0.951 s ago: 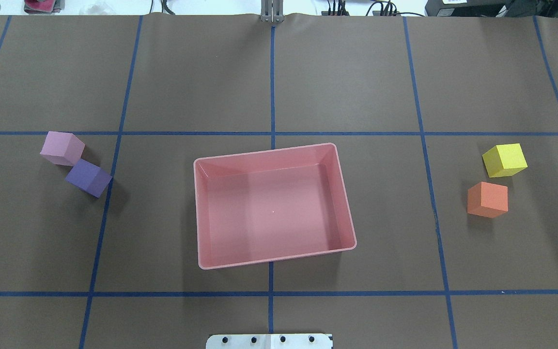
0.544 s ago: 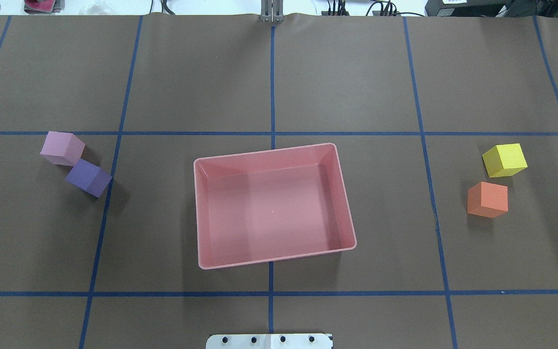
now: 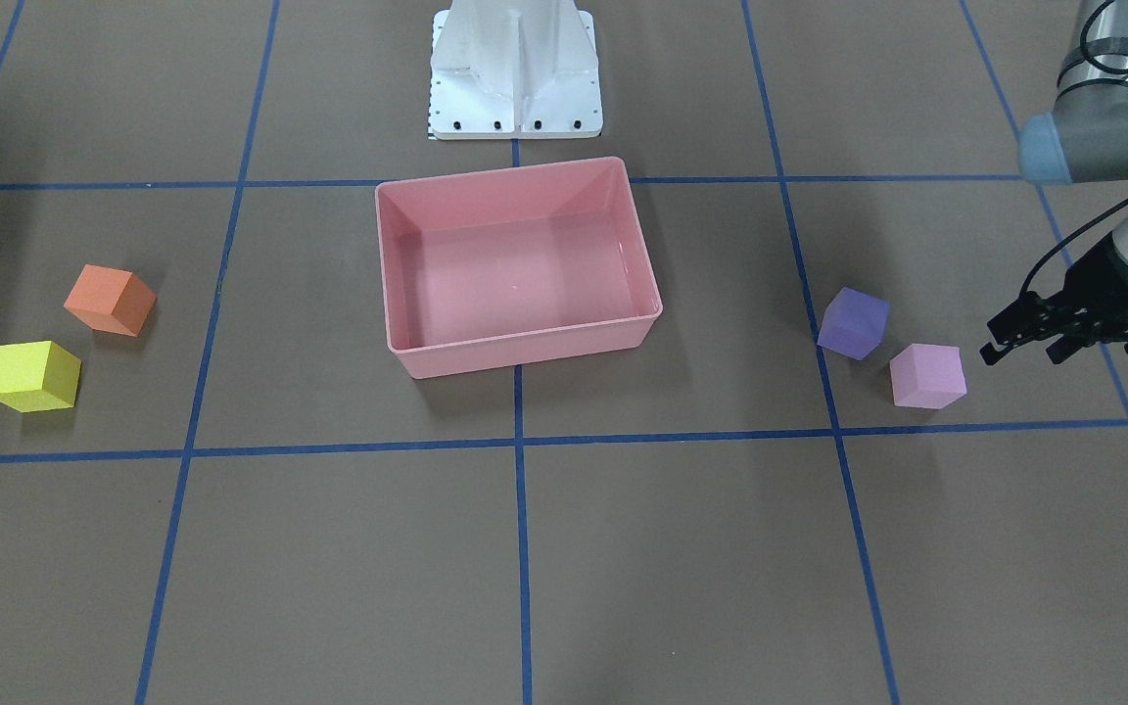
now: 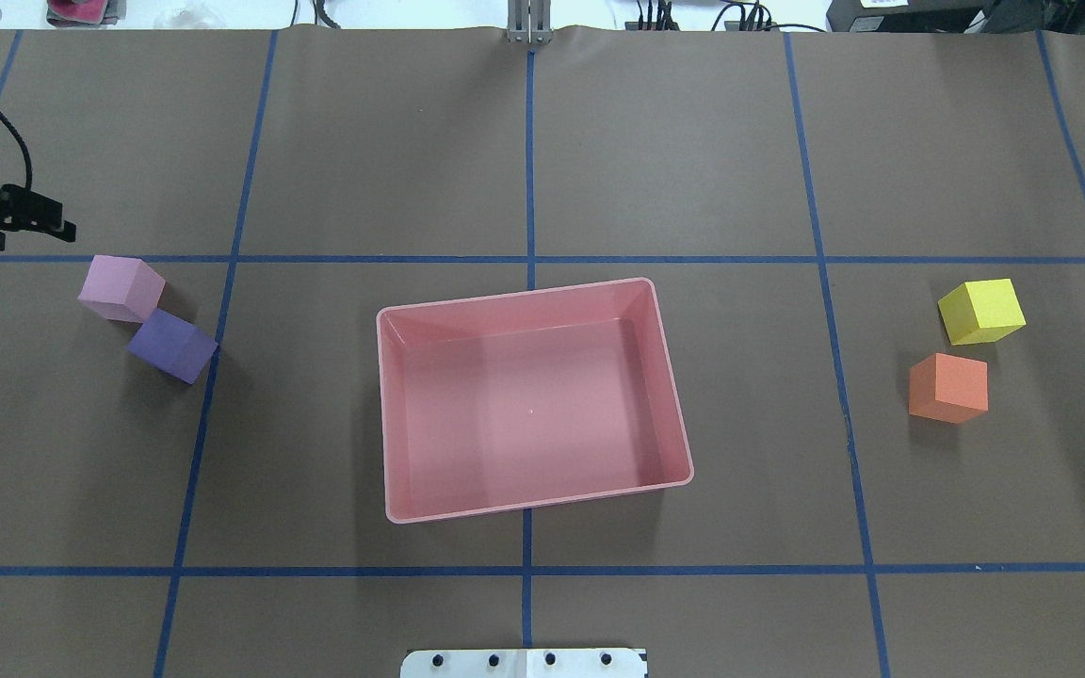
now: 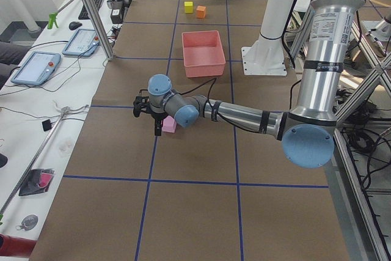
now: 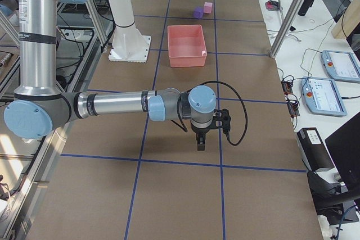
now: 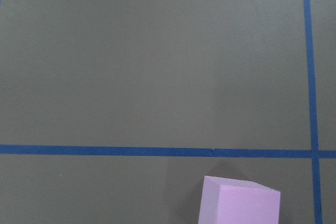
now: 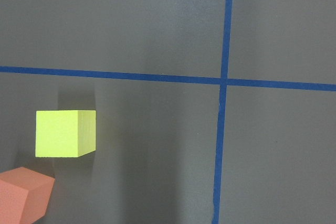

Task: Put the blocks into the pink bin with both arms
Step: 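Lower the left gripper onto the light pink cube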

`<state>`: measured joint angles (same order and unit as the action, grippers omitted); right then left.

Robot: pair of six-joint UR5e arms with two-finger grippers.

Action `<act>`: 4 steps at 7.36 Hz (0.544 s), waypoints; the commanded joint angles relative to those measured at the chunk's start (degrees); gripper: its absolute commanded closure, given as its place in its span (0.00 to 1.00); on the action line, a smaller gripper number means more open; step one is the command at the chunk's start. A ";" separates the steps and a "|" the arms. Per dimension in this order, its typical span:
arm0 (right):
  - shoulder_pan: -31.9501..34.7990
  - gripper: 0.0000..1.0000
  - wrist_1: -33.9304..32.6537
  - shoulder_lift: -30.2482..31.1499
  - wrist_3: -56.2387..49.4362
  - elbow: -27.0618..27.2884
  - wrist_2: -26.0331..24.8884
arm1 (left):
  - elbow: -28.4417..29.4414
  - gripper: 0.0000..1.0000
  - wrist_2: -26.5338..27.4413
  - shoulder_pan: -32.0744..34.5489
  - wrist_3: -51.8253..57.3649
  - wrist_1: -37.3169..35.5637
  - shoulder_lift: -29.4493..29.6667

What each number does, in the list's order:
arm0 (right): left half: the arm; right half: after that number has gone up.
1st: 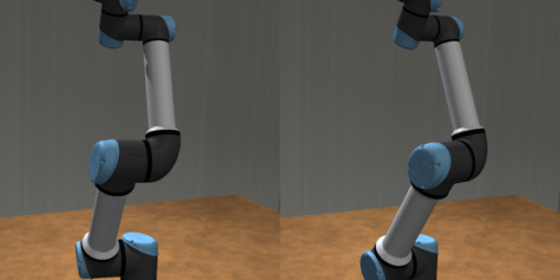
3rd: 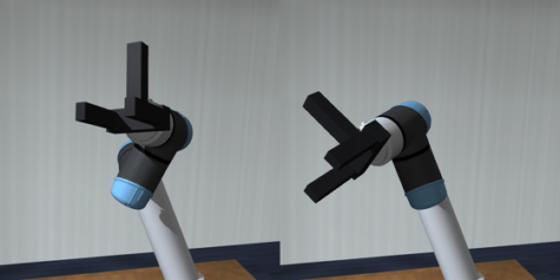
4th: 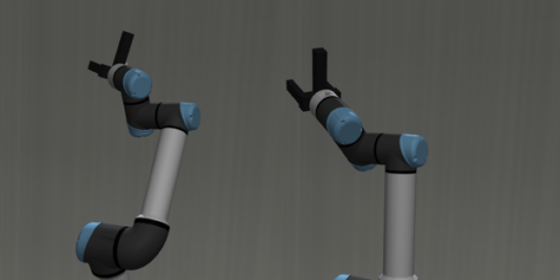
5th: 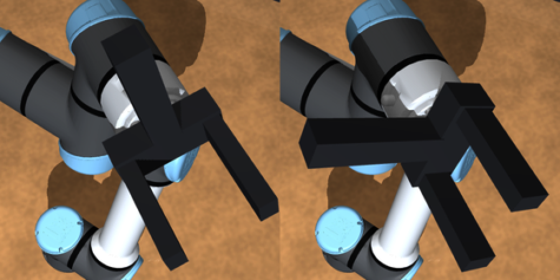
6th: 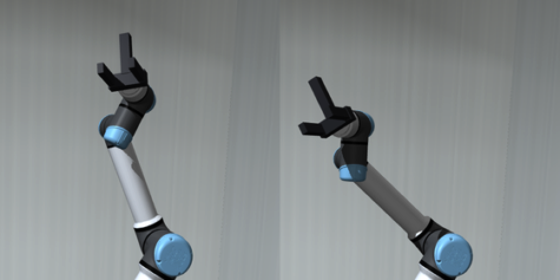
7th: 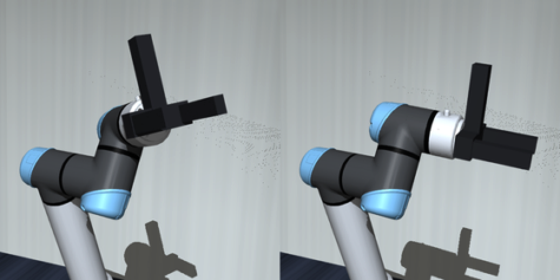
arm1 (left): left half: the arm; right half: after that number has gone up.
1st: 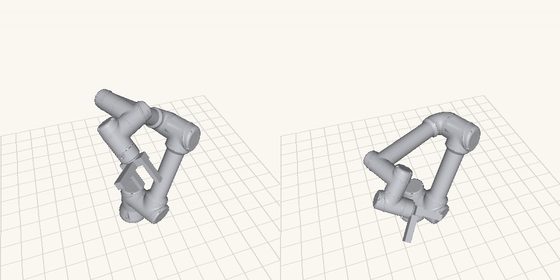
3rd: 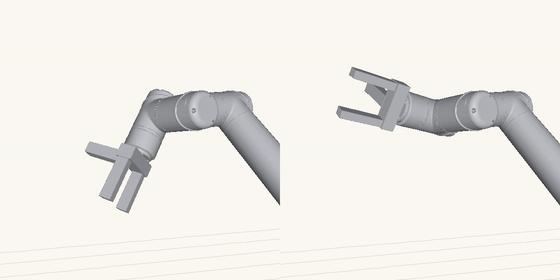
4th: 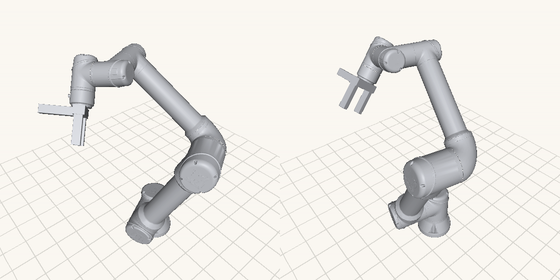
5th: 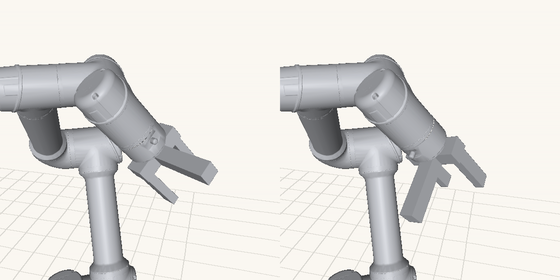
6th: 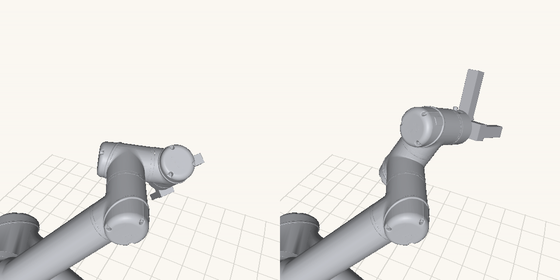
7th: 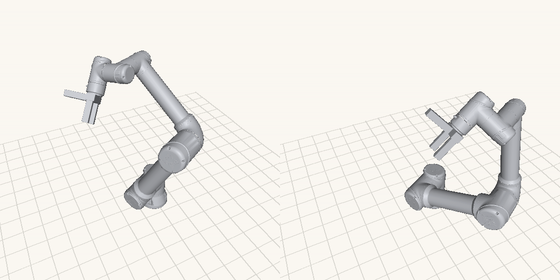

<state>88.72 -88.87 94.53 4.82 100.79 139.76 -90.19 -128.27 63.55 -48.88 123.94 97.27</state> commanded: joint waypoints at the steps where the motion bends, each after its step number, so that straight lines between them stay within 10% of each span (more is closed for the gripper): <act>1: -0.22 0.00 0.01 -0.05 0.89 0.10 0.07 | 1.06 0.01 7.13 -6.66 -2.45 0.95 1.34; 4: -0.22 0.00 0.01 -0.22 0.89 0.10 0.07 | 3.00 0.01 7.60 -7.30 -3.15 0.77 3.37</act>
<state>88.51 -88.86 94.40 5.70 100.90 139.83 -87.81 -121.12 56.72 -52.03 124.78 100.09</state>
